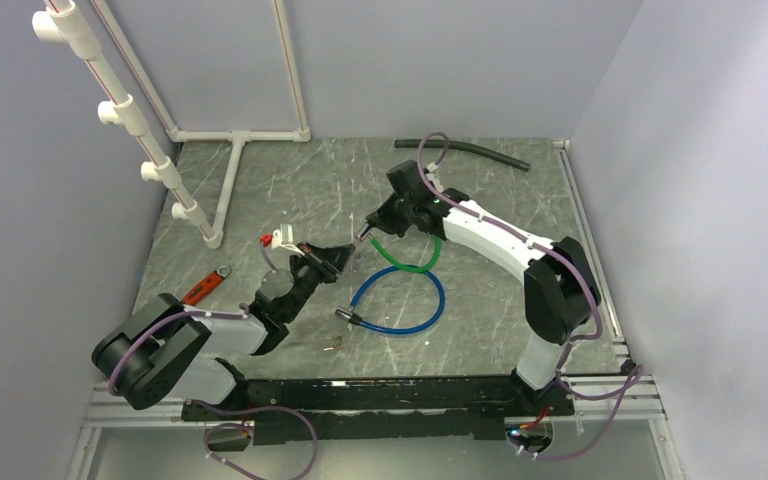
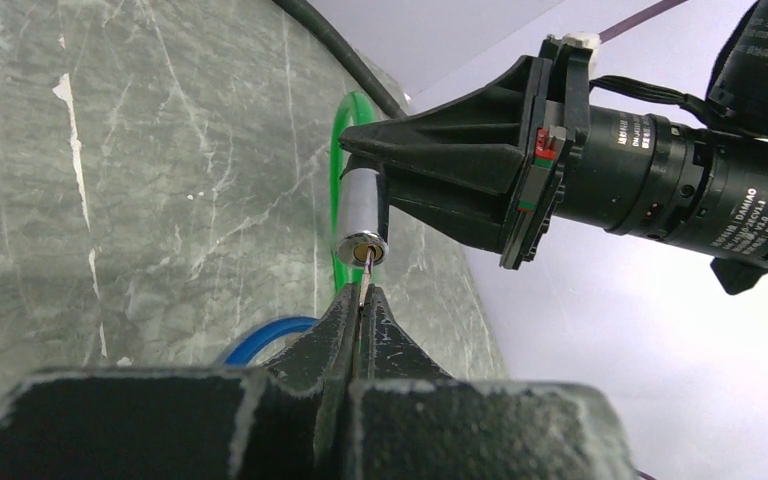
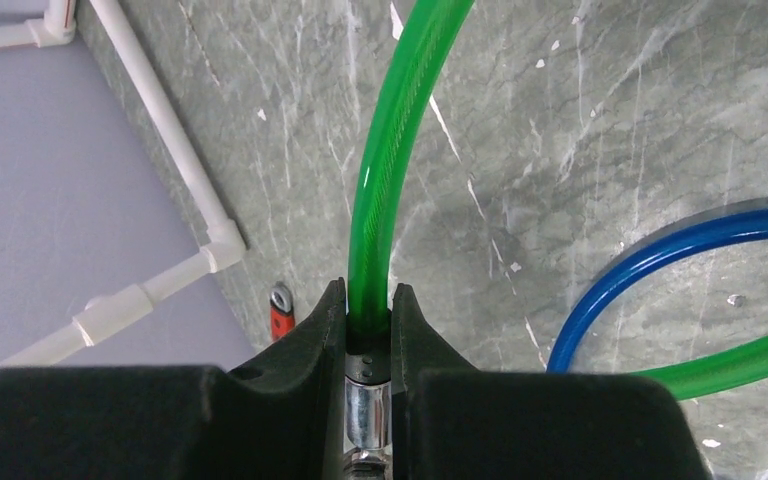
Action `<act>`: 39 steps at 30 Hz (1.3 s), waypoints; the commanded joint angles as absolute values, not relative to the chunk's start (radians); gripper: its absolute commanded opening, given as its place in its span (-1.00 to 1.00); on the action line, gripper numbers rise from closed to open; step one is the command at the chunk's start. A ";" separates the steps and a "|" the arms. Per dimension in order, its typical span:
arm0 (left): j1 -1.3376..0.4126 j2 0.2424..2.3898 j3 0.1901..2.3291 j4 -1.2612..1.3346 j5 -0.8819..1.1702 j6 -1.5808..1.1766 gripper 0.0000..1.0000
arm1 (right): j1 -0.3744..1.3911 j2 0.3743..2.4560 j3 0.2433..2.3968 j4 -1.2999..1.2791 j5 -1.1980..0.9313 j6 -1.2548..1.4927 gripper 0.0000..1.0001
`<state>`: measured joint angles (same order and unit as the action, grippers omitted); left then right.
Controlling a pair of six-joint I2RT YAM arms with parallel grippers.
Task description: Unlock with the key
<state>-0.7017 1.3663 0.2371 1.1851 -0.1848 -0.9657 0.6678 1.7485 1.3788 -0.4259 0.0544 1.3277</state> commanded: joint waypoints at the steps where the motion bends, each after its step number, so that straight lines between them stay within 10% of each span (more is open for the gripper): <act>1: -0.709 1.336 0.273 1.090 -0.226 -0.965 -1.00 | 0.696 1.722 1.433 -0.412 0.073 1.333 -1.00; 39: -0.710 1.302 0.305 1.002 -0.249 -0.782 -1.00 | 0.779 1.760 1.534 -0.523 0.131 1.269 -1.00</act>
<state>-0.7109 1.2942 0.2810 1.0107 -0.2268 -0.9062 0.7403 1.7569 1.4322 -0.4900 0.2047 1.2991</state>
